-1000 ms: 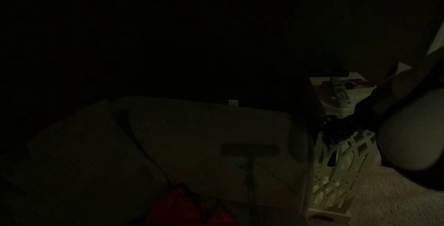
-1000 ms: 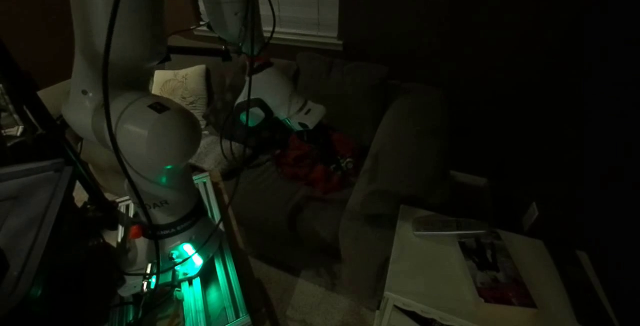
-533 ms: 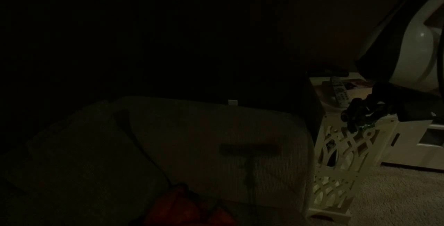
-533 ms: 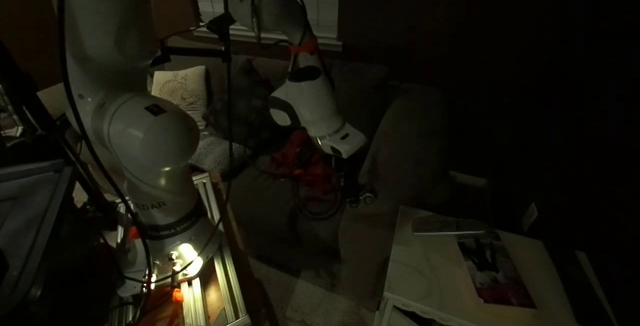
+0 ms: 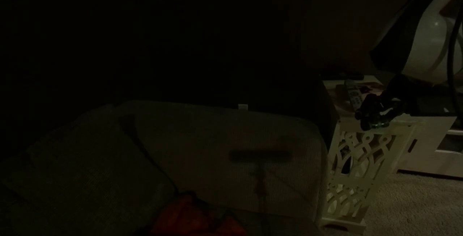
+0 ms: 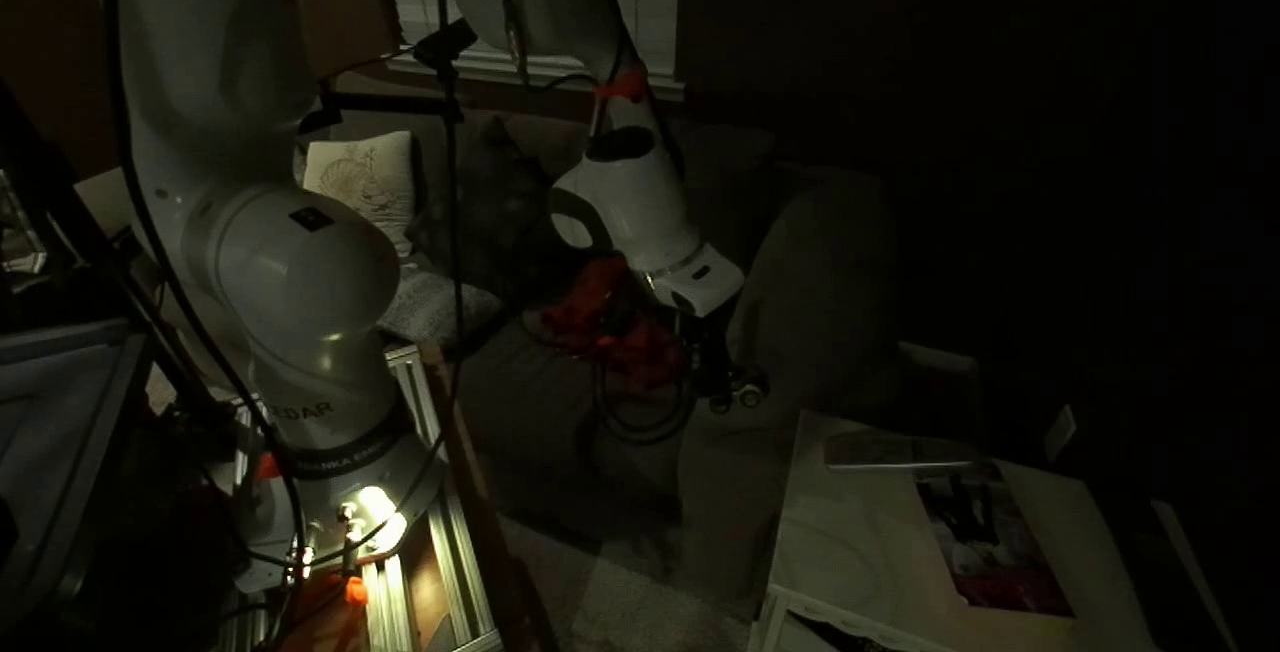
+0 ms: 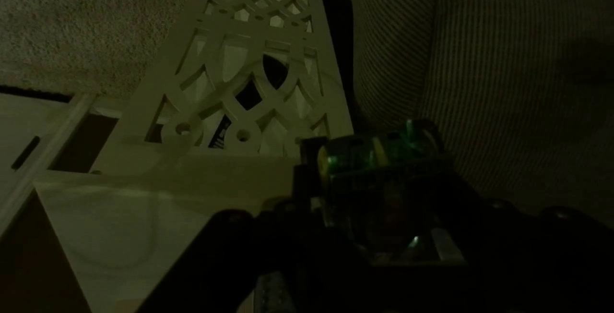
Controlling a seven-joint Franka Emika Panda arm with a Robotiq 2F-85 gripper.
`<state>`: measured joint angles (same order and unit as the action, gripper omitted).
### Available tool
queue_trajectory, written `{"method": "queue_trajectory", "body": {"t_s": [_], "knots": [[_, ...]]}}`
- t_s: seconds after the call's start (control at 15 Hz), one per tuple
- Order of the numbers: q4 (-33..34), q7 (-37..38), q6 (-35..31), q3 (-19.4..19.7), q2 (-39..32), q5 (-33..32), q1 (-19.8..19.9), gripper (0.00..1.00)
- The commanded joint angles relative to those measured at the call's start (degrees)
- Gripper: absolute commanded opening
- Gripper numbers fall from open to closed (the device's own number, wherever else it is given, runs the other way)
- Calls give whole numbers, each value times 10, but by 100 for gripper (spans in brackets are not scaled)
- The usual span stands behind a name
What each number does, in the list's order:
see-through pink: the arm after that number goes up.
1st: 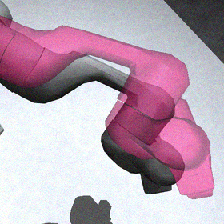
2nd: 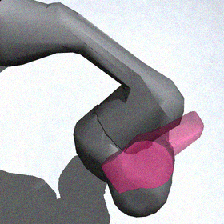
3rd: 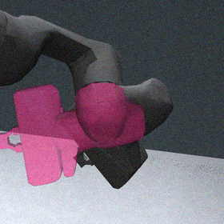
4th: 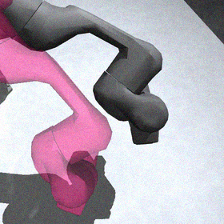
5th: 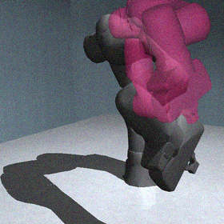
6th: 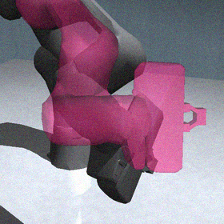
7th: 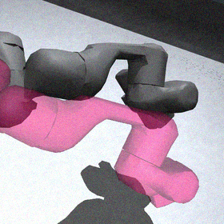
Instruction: Put the toy on the stand
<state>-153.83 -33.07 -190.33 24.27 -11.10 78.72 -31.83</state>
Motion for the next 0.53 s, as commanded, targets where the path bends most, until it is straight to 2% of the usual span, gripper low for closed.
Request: {"method": "queue_trajectory", "body": {"t_s": [0.0, 0.13, 0.2, 0.27, 0.33, 0.4, 0.47], "knots": [[-22, -1, 15, 36, 101, 8, 23, 39], [-25, -5, 50, 68, 108, -3, 40, 39], [-44, 82, 66, 2, 111, -110, 137, 39], [-24, 23, 98, 84, 97, -59, 77, 39], [-21, 60, 108, 83, 91, -88, 103, 39], [-4, 92, 109, 97, 82, -88, 110, 39], [-17, 46, 92, 81, 83, -67, 99, 64]]}}
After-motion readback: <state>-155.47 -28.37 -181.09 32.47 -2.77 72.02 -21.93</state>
